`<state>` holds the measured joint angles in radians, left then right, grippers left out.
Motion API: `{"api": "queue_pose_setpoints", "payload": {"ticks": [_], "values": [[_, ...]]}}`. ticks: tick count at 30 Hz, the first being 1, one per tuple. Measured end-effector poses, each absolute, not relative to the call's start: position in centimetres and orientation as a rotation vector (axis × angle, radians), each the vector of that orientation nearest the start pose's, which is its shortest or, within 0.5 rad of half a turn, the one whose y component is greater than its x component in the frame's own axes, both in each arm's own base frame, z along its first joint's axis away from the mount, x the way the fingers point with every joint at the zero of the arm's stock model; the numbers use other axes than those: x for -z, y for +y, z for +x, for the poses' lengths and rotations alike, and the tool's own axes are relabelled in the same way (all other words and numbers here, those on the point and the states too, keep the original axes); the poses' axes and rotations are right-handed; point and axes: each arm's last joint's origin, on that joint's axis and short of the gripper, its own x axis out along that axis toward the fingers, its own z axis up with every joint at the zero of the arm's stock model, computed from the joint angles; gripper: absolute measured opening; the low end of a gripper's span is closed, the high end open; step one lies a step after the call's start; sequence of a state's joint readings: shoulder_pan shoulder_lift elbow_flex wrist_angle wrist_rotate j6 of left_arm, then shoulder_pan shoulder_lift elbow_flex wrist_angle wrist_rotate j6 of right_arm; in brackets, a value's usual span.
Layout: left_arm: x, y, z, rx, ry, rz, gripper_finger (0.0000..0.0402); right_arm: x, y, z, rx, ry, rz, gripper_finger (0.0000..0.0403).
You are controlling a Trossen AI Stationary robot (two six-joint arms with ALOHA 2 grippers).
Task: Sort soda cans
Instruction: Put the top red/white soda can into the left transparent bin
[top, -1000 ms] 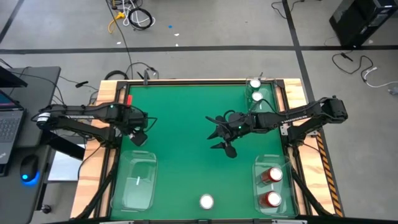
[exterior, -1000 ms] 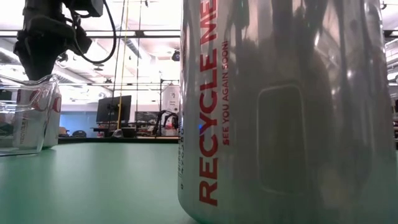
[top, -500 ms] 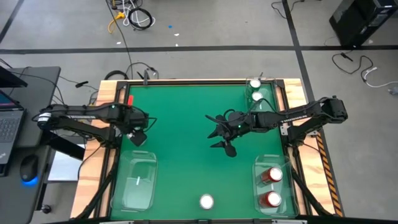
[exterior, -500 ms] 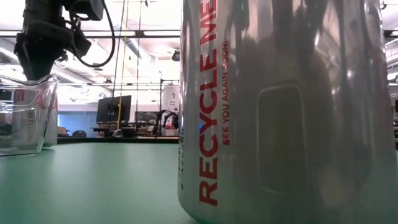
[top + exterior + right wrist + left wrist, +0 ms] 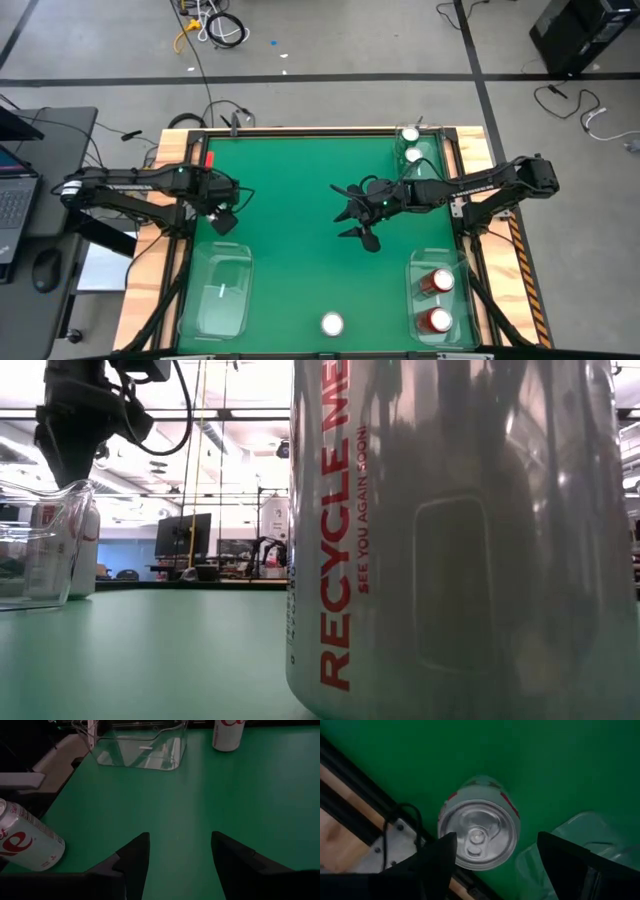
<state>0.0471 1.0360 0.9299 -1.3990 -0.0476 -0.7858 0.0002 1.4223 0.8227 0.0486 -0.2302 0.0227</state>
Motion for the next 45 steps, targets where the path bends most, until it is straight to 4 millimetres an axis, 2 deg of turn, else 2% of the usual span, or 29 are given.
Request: {"api": "queue_pose_setpoints", "payload": {"ticks": [7, 11, 19, 23, 29, 35, 45], "values": [[-26.2, 0.7, 15.2, -0.679, 1.429, -0.659, 0.0283, -22.5, 0.6, 29.8, -0.219, 0.558, 0.081, 0.0200], [-26.0, 0.7, 15.6, -0.670, 1.456, -0.666, 0.0299, -22.4, 0.7, 29.8, -0.221, 0.572, 0.083, 0.0200], [-27.6, 0.6, 16.3, -0.605, 1.404, -0.687, 0.0343, -22.3, 0.7, 29.7, -0.225, 0.586, 0.084, 0.0200], [-28.3, 0.7, 16.2, -0.627, 1.395, -0.666, 0.0350, -22.3, 0.7, 29.7, -0.225, 0.586, 0.085, 0.0200], [-28.3, 0.8, 15.0, -0.703, 1.494, -0.610, 0.0352, -22.3, 0.7, 29.7, -0.225, 0.588, 0.085, 0.0200], [-28.3, 0.8, 15.2, -0.697, 1.472, -0.614, 0.0352, -22.2, 0.7, 29.6, -0.225, 0.596, 0.086, 0.0200], [-25.9, 0.8, 14.9, -0.675, 1.536, -0.614, 0.0352, -22.1, 0.7, 29.6, -0.225, 0.610, 0.088, 0.0200]]}}
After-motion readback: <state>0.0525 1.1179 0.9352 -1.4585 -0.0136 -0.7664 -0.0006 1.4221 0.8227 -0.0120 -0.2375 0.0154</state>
